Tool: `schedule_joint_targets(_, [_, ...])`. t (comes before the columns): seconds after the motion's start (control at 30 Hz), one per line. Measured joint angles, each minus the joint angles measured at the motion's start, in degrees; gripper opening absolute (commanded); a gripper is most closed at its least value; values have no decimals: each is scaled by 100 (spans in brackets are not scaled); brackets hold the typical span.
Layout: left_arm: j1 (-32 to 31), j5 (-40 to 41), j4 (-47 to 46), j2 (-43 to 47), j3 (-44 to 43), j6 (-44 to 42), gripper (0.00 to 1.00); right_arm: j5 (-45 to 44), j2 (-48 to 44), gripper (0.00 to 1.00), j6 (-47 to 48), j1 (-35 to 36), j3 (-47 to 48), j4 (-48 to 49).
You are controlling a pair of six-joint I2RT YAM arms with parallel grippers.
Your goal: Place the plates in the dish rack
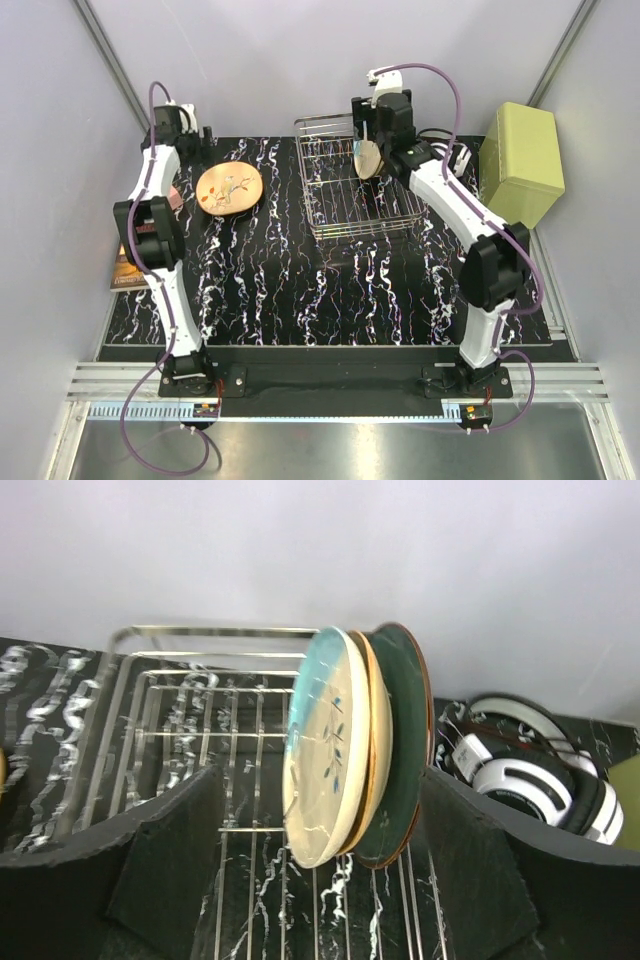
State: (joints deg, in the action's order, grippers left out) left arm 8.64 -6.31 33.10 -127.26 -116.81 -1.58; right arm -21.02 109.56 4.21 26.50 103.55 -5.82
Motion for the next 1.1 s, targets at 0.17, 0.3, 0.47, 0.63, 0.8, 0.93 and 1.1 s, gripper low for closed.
schedule_joint_targets(0.17, [20, 20, 61, -741, -160, 31, 97, 328, -367, 90, -2, 0, -284, 20])
schedule_joint_targets(0.3, [20, 111, 63, -1091, -396, 26, 99, 518, -369, 90, -70, 0, -516, -85])
schedule_joint_targets(0.47, [20, 87, 7, -1172, -741, 13, 98, 636, -361, 90, -188, 0, -629, -236])
schedule_joint_targets(0.63, [20, -116, 20, -1147, -754, 44, 71, 721, -345, 90, -256, 0, -629, -317])
schedule_joint_targets(0.8, [20, -562, 236, -804, 103, 400, 0, 748, -254, 89, -326, 0, -629, -334])
schedule_joint_targets(0.93, [4, -710, 385, -732, 308, 623, 0, 870, -94, 89, -476, 2, -629, -402])
schedule_joint_targets(1.1, [-57, -793, 470, -450, 664, 890, 0, 997, 68, 88, -597, 2, -629, -527])
